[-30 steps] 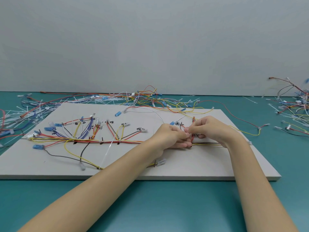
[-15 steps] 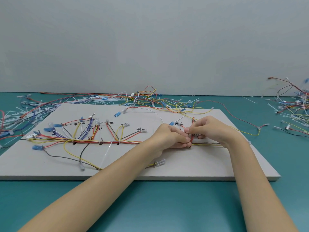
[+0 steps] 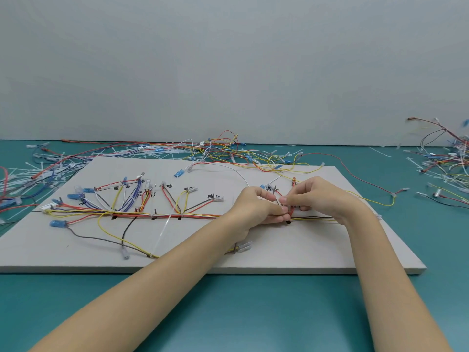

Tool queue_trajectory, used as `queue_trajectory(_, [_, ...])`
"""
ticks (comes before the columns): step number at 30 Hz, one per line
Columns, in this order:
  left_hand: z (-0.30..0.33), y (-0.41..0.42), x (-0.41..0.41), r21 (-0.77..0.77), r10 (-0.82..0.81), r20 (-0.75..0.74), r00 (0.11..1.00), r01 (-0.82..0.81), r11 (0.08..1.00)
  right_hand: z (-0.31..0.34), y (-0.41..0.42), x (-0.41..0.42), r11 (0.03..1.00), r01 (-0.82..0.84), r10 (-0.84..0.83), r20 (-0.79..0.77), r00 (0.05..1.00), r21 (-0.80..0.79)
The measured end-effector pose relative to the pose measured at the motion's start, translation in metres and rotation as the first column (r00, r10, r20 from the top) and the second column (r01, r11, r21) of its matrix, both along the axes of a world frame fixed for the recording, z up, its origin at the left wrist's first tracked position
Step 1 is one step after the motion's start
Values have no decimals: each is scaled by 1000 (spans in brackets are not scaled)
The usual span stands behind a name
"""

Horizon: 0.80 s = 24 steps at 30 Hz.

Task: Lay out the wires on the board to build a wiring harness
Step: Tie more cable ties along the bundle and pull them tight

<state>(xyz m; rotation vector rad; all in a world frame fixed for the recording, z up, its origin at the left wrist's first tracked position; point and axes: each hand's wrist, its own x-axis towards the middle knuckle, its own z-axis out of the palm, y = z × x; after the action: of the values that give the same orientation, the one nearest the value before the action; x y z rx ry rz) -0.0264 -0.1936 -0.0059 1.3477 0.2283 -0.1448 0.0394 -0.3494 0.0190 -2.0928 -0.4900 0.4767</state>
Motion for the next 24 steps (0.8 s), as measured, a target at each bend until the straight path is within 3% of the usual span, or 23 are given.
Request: queue_trajectory(24, [-1,0,-1,69,-4,38,999,1,998,-1,0,0,999,-15,15,20,1000,29])
